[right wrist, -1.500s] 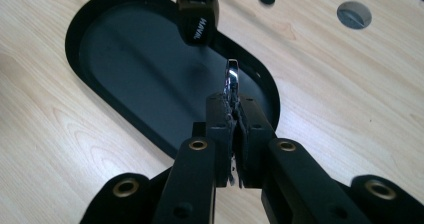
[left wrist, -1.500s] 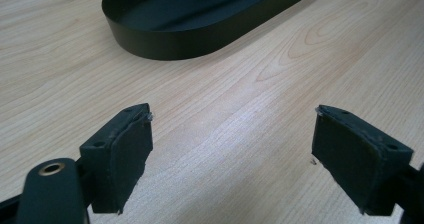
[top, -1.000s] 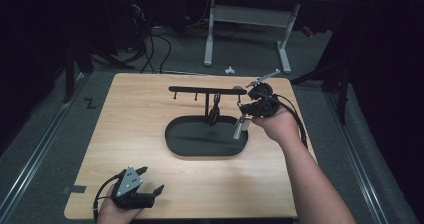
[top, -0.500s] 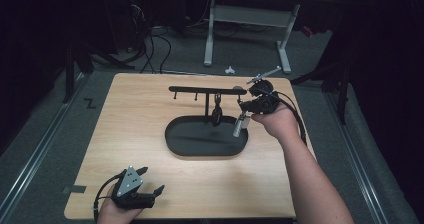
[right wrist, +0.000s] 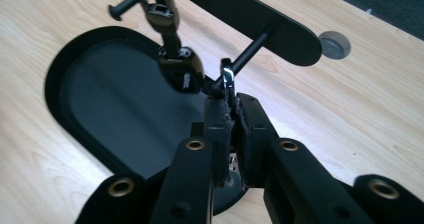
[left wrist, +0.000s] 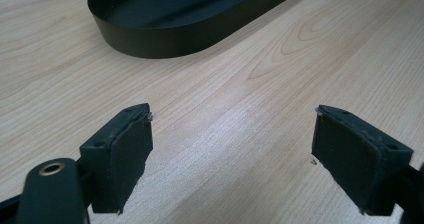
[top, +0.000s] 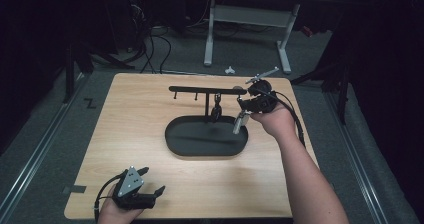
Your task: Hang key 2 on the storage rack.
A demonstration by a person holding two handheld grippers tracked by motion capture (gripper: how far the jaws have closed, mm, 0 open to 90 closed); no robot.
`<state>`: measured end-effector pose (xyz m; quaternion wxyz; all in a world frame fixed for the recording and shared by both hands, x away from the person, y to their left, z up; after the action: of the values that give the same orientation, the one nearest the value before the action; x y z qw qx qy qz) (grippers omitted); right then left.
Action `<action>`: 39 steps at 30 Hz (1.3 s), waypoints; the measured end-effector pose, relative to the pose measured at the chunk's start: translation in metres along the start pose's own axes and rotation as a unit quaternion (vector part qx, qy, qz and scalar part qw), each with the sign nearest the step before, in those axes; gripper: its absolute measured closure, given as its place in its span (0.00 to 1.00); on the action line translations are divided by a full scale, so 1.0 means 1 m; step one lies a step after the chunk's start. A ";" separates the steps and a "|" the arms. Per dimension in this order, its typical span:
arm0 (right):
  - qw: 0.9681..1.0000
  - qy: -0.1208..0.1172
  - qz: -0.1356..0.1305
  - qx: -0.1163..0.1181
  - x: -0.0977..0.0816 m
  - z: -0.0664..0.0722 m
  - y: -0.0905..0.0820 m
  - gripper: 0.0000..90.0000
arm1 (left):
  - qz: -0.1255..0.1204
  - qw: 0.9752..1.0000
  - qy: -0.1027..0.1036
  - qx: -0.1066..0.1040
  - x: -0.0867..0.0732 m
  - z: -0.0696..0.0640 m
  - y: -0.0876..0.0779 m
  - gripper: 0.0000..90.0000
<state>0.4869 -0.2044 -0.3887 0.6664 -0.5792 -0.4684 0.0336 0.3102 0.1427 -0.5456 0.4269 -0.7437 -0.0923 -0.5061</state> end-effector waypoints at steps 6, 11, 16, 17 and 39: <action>1.000 0.003 -0.003 -0.025 -0.002 -0.003 0.010 0.87 | 0.001 1.000 0.002 -0.001 0.000 0.000 0.000 0.19; 0.999 0.023 -0.009 -0.039 -0.007 -0.007 0.019 0.74 | 0.001 1.000 0.001 0.000 0.000 0.000 0.001 0.19; 0.998 0.028 -0.013 -0.045 -0.017 -0.005 0.025 0.62 | 0.002 1.000 0.001 0.002 0.000 0.000 0.001 0.19; 0.999 0.026 -0.014 -0.046 -0.020 -0.004 0.026 0.59 | 0.002 1.000 0.001 0.001 0.000 0.000 0.002 0.19; 0.998 0.032 -0.029 -0.050 -0.101 0.034 0.056 0.36 | 0.010 1.000 0.000 0.009 -0.002 0.002 0.004 0.19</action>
<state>0.4356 -0.2202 -0.4969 0.6521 -0.5983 -0.4647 -0.0277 0.3130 0.1425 -0.5496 0.4389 -0.7408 -0.0898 -0.5005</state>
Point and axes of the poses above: each handheld gripper's, and its own axes: y roughly forward along the jaws, x roughly out of its top, z roughly to its left, the point moved 5 cm from there along y, roughly forward along the jaws, and after that the axes turned 10 degrees about -y, right-handed, at the moved point
